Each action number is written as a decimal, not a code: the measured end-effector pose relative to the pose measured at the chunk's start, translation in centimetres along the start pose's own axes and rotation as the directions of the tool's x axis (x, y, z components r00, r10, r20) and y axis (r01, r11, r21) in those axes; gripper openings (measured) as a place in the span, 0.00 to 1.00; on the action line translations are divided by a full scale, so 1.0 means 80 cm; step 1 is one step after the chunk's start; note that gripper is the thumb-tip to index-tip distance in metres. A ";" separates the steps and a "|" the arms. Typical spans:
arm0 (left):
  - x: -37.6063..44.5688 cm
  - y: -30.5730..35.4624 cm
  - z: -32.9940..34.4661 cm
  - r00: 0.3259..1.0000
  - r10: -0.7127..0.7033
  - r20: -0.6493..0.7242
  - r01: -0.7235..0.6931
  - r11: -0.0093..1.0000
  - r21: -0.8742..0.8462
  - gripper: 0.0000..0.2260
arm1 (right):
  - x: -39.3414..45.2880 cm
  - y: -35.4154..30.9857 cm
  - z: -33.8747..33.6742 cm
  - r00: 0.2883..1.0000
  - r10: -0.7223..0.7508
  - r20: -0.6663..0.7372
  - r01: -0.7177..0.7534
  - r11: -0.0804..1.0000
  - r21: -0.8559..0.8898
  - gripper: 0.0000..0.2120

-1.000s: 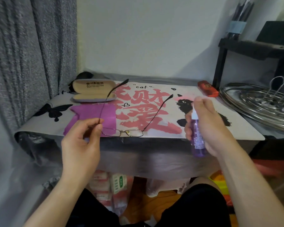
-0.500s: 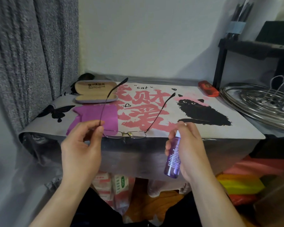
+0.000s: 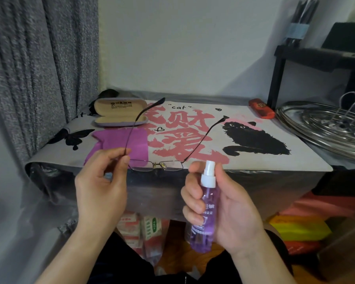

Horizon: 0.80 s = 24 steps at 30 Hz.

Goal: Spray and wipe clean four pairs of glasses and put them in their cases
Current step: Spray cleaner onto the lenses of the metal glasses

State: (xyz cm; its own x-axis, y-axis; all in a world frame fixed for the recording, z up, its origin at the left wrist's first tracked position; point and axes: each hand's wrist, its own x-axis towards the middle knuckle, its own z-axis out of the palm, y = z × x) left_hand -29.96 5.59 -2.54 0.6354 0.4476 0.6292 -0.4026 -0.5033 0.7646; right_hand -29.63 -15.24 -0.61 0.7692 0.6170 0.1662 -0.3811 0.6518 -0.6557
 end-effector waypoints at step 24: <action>-0.014 -0.008 0.003 0.739 0.671 -0.053 -0.657 0.736 0.164 0.07 | 0.023 0.025 0.054 0.888 0.014 -0.459 -0.326 0.723 -0.609 0.38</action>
State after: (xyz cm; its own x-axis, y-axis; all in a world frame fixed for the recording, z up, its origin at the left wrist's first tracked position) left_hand -30.28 5.23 -3.80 0.1648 0.0320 0.9858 -0.6057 -0.7856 0.1268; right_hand -31.18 -10.89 1.60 0.9133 0.3548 -0.1997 -0.2143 0.0018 -0.9768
